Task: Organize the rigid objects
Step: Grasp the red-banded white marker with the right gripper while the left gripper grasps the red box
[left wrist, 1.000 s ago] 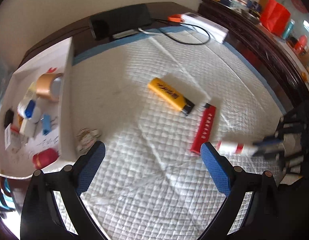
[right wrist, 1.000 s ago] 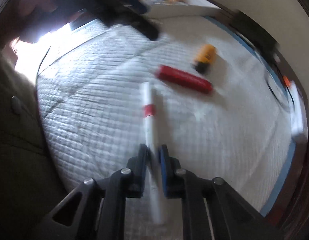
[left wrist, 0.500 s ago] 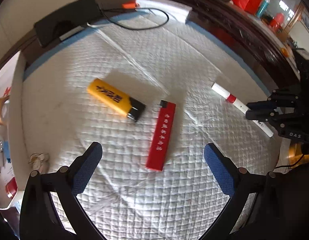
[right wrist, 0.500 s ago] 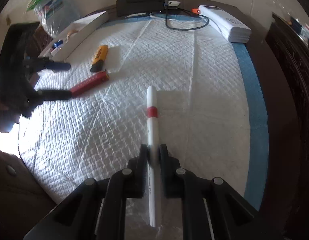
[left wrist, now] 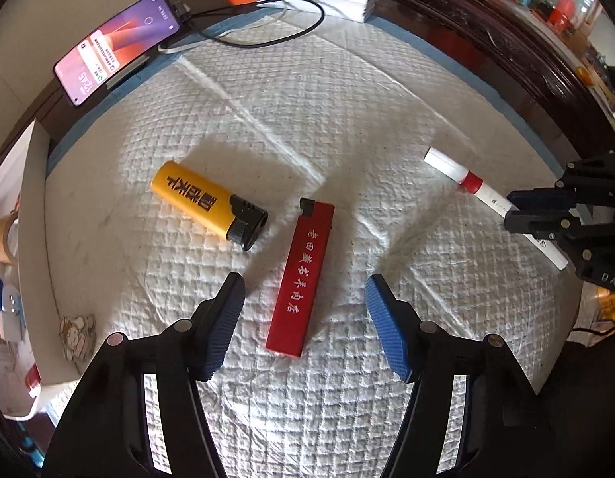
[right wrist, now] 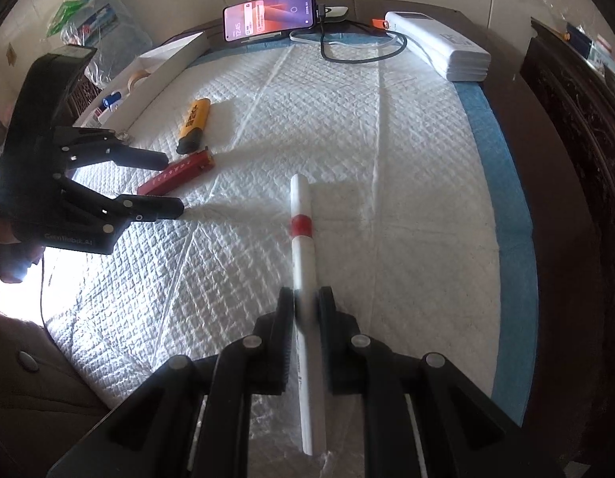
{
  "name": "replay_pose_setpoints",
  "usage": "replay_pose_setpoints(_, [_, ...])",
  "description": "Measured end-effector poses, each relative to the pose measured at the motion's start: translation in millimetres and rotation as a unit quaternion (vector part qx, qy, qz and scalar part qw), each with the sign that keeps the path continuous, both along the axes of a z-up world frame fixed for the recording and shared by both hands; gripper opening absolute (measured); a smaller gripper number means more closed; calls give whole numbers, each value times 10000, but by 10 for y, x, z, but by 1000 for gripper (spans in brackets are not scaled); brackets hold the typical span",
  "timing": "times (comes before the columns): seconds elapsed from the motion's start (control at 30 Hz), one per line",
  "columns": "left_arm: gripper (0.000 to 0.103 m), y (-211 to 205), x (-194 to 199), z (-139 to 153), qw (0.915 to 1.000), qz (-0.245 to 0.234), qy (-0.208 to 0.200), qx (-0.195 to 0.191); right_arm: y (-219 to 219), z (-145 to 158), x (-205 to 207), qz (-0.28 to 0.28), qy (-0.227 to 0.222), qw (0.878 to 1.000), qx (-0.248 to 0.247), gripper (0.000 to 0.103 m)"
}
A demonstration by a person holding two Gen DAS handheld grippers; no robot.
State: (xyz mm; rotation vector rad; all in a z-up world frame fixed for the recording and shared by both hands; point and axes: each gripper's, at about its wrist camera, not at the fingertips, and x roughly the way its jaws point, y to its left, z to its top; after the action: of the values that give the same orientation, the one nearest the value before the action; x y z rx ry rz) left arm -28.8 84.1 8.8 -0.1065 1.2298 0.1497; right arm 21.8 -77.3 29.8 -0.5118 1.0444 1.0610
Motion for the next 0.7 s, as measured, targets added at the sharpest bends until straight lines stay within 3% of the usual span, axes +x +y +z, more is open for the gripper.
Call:
replay_pose_setpoints(0.07, [63, 0, 7, -2, 10000, 16, 0, 10, 15, 6, -36, 14, -121, 9999, -59, 14])
replay_pose_setpoints(0.2, [58, -23, 11, 8, 10000, -14, -25, -8, 50, 7, -127, 123, -238, 9996, -91, 31])
replay_pose_setpoints(0.33, [35, -115, 17, 26, 9997, -213, -129, -8, 112, -13, -254, 308, -657, 9970, -281, 36])
replay_pose_setpoints(0.43, [23, -128, 0, 34, 9995, -227, -193, -40, 102, -12, -232, 272, -581, 9976, -256, 36])
replay_pose_setpoints(0.53, [16, -107, -22, 33, 9995, -160, -257, -62, 103, -9, -241, 302, -642, 9971, -276, 34])
replay_pose_setpoints(0.6, [16, -111, -37, 29, 9994, -123, -306, -50, 99, 0, -238, 303, -635, 9972, -238, 10])
replay_pose_setpoints(0.7, [16, -116, -65, 27, 9993, -92, -366, -56, 72, 5, -226, 260, -547, 9981, -149, 10])
